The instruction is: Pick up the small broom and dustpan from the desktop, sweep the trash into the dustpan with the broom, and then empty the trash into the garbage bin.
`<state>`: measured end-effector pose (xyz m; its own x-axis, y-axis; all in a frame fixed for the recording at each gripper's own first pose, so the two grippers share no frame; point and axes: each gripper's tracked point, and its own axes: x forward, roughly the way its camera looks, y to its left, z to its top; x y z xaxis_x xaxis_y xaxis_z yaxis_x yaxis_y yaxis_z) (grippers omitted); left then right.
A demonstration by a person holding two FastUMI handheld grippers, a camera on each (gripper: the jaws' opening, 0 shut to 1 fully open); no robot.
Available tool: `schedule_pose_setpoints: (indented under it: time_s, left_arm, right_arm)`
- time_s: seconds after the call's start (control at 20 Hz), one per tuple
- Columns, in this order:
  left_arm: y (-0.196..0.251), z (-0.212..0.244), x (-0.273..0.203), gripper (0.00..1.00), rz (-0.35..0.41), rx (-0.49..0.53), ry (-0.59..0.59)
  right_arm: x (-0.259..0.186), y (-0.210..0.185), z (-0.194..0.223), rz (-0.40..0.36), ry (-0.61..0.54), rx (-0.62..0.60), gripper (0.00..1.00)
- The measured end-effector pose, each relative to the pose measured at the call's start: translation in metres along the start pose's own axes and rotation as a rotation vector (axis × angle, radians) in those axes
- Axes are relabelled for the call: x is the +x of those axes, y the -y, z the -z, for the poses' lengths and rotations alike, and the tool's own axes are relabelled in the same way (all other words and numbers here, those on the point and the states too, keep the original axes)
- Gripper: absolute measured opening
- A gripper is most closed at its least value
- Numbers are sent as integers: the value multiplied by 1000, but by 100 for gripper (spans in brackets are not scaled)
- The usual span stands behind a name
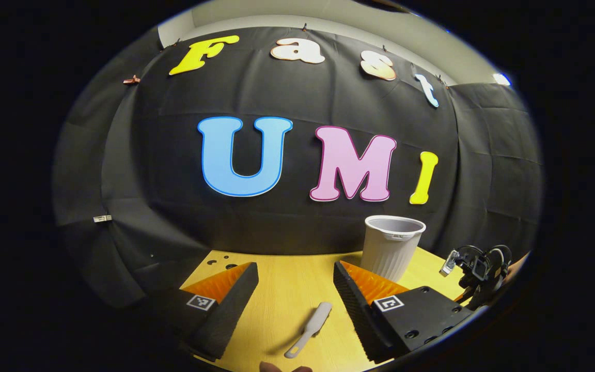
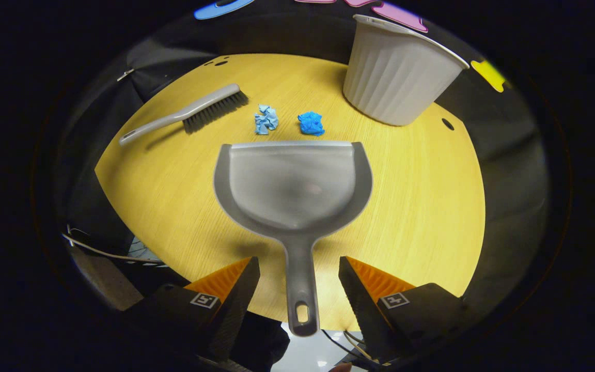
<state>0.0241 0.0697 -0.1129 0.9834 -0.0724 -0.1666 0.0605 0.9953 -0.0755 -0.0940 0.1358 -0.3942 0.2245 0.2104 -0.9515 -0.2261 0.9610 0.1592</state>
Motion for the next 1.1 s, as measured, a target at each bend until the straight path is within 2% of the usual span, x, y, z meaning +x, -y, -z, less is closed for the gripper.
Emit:
schedule_pose_setpoints:
  time_s: [0.45,0.65,0.8,0.85,0.9,0.95,1.0,1.1]
  left_arm:
    - [-4,12,4,96,1,0,-38]
    - [-6,20,6,96,0,-2,-55]
    - [-6,30,10,96,6,-5,-83]
    - [-5,35,12,96,13,-6,-99]
    - [-3,42,14,95,27,-7,-121]
    - [0,50,16,95,46,-5,-148]
    - [4,60,18,95,71,1,-179]
    - [9,84,23,96,109,17,-263]
  right_arm:
    - [45,-3,-4,-4,-125,-19,96]
    - [53,-9,1,-43,-175,-21,87]
    - [55,-11,0,-61,-197,2,75]
    - [50,-12,1,-60,-206,-9,75]
    - [54,-13,5,-62,-215,-15,70]
    - [54,-14,4,-57,-226,-7,58]
    - [52,-16,4,-55,-237,4,64]
    - [55,-16,2,-57,-234,-12,41]
